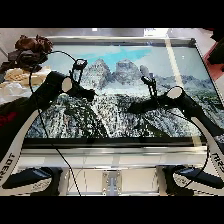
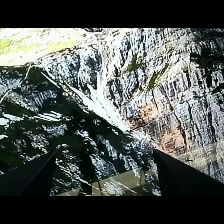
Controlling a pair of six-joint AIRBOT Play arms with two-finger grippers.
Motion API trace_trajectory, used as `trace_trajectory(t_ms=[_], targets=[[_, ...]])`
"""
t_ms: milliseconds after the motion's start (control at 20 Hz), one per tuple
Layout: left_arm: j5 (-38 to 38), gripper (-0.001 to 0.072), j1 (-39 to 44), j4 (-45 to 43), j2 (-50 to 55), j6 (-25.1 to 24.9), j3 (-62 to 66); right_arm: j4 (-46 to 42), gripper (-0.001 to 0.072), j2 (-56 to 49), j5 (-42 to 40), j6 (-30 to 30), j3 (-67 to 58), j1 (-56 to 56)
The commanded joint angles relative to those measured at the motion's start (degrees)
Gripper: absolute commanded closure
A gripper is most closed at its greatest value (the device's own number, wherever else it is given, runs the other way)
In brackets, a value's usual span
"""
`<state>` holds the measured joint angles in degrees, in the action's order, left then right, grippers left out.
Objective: Fold the shirts.
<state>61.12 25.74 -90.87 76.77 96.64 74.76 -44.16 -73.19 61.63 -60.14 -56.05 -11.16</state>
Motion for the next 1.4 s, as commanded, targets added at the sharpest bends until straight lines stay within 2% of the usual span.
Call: trace_trajectory(t_ms=[0,1150,1350], targets=[[0.00,0.0010,-0.02,-0.02,-0.04,0.00,-0.02,0.00,0.0269,-0.02,0.00,-0.02,0.00,-0.02],[0.00,0.0010,-0.02,0.00,-0.04,0.00,-0.02,0.02,0.0269,-0.02,-1.16,-0.04,0.00,-0.02],[-1.31,0.0009,-0.02,2.93,-0.04,0.02,-0.02,0.02,0.0269,-0.02,-2.36,-0.02,0.00,-0.02]])
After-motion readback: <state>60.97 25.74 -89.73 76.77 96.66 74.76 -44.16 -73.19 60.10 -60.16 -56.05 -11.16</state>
